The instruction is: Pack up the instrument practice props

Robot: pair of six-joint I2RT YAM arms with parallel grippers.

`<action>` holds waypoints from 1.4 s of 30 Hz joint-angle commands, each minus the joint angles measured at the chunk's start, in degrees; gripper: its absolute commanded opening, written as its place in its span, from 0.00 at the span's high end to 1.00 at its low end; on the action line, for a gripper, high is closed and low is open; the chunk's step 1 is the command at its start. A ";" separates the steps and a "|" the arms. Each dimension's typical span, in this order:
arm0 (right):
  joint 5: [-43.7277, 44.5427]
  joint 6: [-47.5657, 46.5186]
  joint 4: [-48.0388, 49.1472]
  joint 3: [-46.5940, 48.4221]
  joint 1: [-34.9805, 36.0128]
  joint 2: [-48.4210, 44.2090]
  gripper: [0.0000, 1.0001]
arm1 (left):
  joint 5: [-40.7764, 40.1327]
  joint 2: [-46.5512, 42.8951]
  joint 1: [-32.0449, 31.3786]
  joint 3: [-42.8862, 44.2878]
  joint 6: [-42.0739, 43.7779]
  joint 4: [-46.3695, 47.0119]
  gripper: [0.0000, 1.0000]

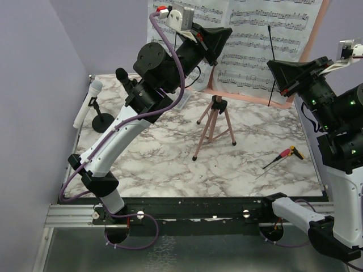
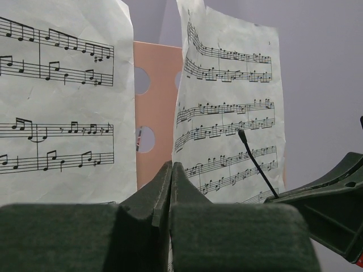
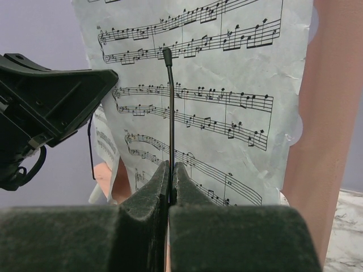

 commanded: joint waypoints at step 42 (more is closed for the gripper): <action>8.65 -1.00 2.53 -6.18 -0.10 -3.42 0.76 | -6.49 -24.35 0.09 -9.94 9.48 -7.31 1.00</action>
